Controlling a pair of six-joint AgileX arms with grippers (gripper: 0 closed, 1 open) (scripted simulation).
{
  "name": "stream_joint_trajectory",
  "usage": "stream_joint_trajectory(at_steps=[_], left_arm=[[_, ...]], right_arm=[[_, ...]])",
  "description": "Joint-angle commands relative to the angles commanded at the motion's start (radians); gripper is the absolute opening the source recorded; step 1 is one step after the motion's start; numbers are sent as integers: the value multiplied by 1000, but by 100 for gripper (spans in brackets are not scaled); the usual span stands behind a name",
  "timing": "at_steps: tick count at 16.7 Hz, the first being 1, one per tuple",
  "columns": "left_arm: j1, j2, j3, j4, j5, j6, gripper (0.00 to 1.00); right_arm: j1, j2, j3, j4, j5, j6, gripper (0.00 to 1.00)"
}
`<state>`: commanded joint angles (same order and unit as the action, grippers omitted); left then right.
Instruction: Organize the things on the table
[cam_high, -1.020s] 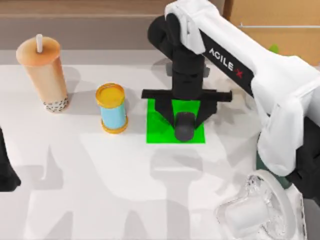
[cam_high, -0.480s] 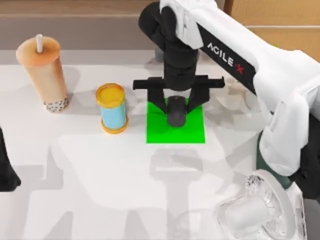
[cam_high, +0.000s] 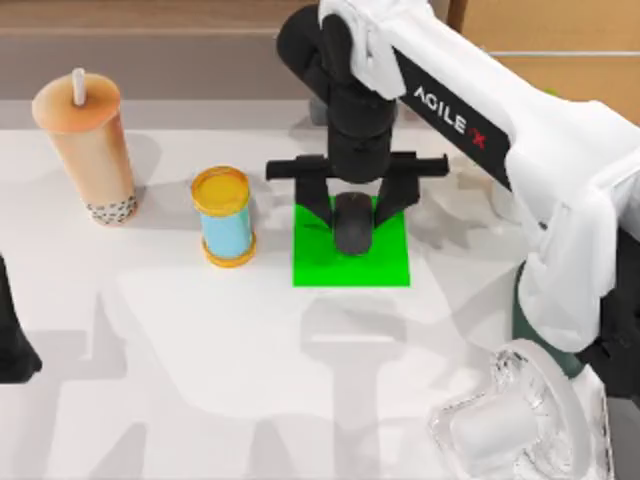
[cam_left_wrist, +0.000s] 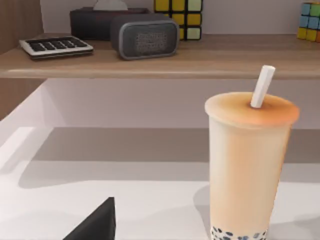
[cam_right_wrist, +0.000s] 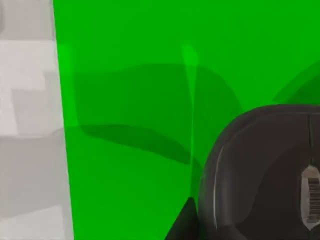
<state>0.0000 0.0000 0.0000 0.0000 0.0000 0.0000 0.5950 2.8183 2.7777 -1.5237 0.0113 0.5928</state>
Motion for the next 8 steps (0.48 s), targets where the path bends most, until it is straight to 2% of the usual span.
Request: stream_joint_trajectory(at_steps=[8], left_arm=[[0,0,0,0,0,0,100]], right_arm=[[0,0,0,0,0,0,98]])
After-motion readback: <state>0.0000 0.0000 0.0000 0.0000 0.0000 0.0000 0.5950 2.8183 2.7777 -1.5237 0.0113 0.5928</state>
